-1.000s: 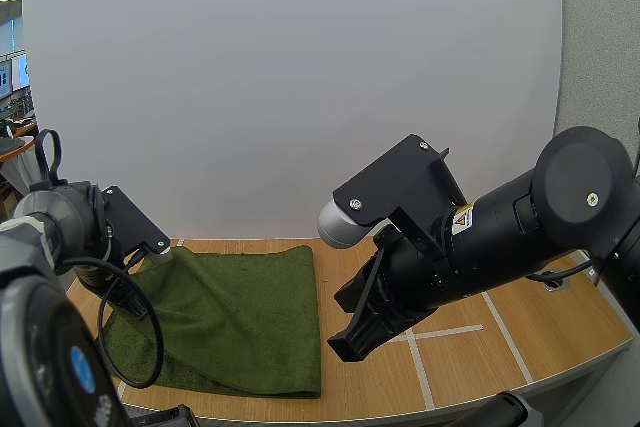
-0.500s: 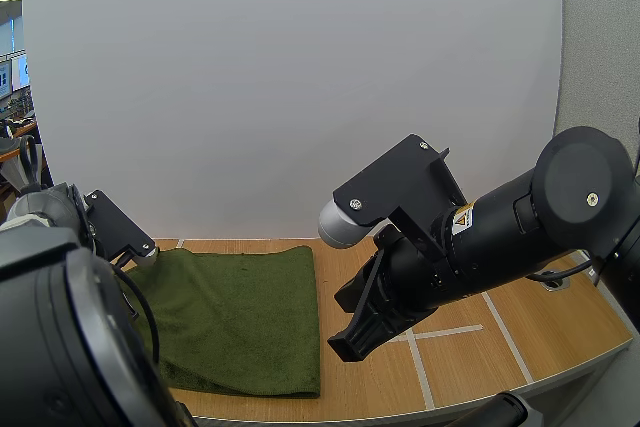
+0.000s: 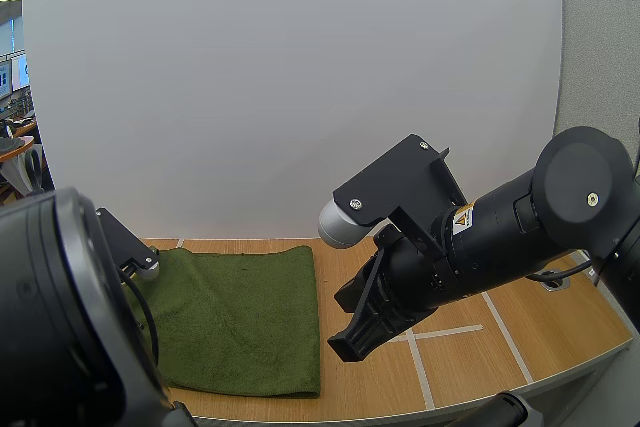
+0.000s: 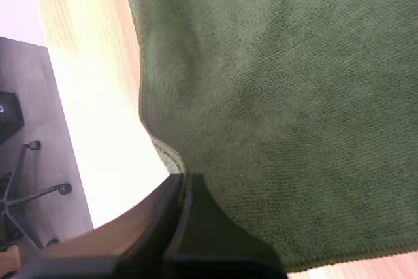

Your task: Fold the towel

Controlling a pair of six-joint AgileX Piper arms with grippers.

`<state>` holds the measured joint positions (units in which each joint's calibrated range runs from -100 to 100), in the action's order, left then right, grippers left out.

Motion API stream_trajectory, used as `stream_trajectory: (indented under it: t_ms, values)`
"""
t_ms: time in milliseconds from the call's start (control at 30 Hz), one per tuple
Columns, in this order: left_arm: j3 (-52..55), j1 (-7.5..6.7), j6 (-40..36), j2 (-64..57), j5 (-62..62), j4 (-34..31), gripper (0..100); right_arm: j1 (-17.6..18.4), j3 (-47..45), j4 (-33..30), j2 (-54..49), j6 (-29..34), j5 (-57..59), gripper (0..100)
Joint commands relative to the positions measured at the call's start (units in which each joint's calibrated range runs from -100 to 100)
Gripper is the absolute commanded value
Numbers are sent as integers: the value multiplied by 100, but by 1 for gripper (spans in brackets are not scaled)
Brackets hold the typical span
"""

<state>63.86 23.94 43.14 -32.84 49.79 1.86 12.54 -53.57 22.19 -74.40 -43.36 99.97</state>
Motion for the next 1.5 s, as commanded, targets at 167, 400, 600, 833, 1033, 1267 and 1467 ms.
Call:
stream_trajectory:
  t_ms: [167,400,600,833,1033,1267,1467]
  values:
    - [149,13,-14,578,-663,209,0,-16,16,-24,-53,13,3,0]
    - [163,125,-2,682,-934,209,0,-16,16,-24,-53,22,3,0]
    - [163,470,249,682,-1052,237,0,-16,16,-14,-53,22,3,0]
    - [163,508,642,682,-84,905,0,-16,16,32,-53,22,3,0]
    - [163,508,693,682,105,1004,13,-16,16,18,-53,22,3,0]
    - [163,508,683,682,128,1014,87,-16,16,-16,-53,22,3,0]
    - [141,508,661,656,-322,1014,100,-16,16,-98,-53,22,3,0]
